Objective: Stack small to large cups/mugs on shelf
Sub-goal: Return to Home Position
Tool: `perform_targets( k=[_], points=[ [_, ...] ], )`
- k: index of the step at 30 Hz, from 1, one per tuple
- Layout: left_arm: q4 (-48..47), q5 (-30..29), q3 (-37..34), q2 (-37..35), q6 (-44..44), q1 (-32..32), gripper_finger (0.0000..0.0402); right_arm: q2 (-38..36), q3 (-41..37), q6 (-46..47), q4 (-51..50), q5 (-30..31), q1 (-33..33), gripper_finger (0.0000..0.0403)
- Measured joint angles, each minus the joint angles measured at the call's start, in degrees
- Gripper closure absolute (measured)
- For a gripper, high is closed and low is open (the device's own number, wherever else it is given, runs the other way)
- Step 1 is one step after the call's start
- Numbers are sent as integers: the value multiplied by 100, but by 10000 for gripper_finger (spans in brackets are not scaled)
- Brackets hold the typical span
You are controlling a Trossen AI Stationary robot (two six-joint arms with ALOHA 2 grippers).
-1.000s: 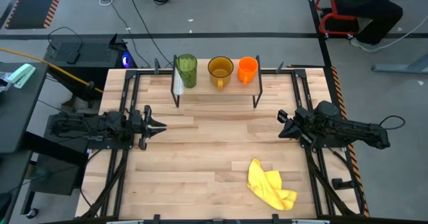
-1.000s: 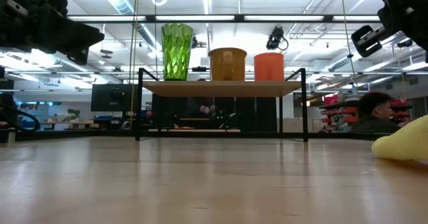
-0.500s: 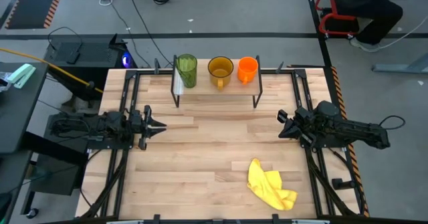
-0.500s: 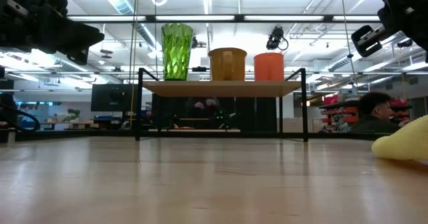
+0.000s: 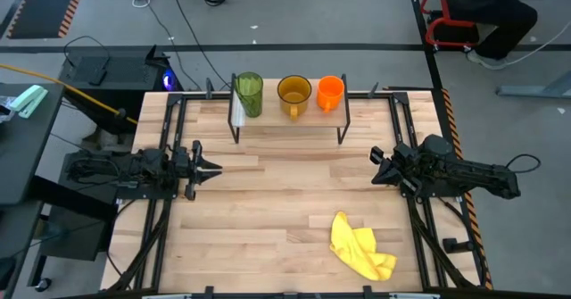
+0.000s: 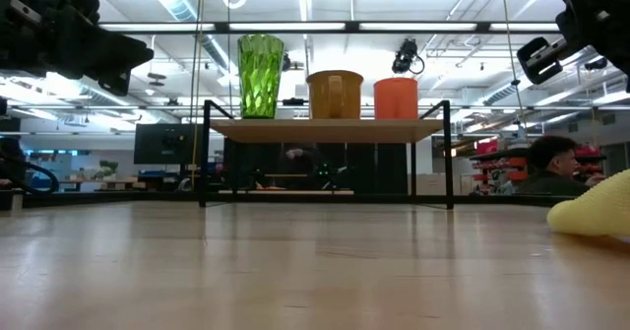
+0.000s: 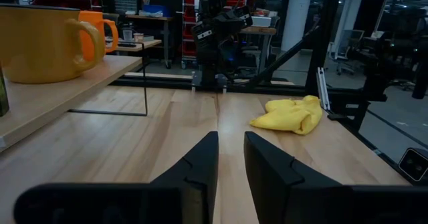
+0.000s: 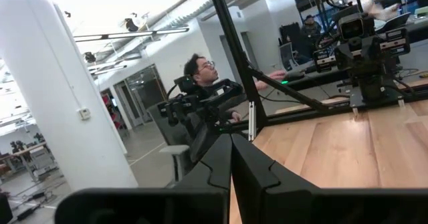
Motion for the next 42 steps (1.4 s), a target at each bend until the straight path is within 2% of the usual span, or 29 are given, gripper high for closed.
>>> perform_targets(
  k=[42],
  points=[
    [-2, -1, 2, 0, -2, 0, 324, 0, 0, 0, 0, 0, -1, 386]
  ],
)
